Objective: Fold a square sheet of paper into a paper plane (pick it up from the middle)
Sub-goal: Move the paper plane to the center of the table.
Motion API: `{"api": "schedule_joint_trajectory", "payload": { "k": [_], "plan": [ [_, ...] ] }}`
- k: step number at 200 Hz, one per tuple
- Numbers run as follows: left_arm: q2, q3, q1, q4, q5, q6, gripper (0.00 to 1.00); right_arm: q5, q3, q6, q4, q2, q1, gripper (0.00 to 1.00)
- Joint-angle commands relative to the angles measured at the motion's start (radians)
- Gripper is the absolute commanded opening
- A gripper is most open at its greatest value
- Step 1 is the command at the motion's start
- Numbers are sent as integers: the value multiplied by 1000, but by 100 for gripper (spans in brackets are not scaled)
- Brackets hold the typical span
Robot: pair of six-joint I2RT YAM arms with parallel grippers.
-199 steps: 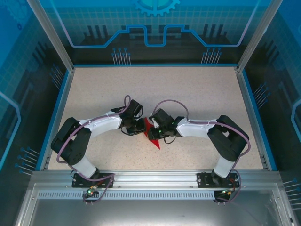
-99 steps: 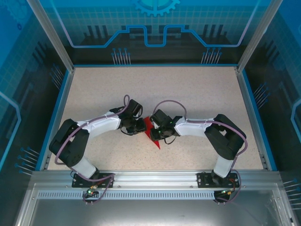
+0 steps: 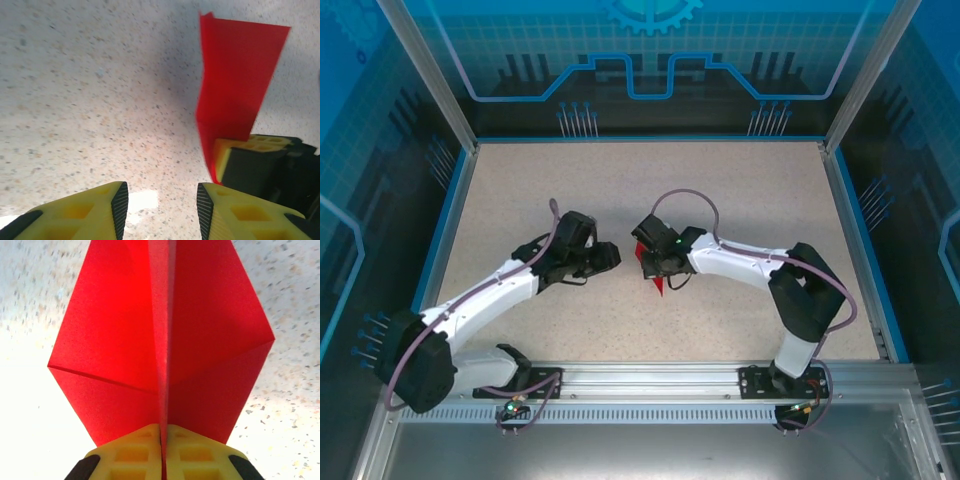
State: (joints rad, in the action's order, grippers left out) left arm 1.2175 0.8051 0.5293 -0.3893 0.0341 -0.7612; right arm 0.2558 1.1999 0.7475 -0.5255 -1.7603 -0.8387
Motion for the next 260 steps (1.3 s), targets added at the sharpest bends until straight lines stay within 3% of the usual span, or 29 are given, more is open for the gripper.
{"api": "schedule_joint_trajectory", "payload": {
  "k": [1, 65, 149, 183, 227, 260],
  "plan": [
    [-36, -35, -22, -39, -60, -14, 46, 57, 61, 80, -98, -79, 17, 8],
    [-88, -75, -46, -49, -59, -11, 48, 45, 157, 118, -125, -240, 18, 10],
    [-83, -78, -53, -42, -58, -2, 48, 9, 67, 155, -61, -268, 17, 20],
    [-81, -76, -53, -43, -57, -1, 48, -7, 43, 179, -46, -306, 14, 19],
    [-96, -67, -54, -65, -107, 30, 49, 39, 91, 134, -93, -163, 13, 24],
    [-139, -61, -57, -89, -185, 66, 55, 76, 116, 56, -106, 17, 12, 35]
  ]
}}
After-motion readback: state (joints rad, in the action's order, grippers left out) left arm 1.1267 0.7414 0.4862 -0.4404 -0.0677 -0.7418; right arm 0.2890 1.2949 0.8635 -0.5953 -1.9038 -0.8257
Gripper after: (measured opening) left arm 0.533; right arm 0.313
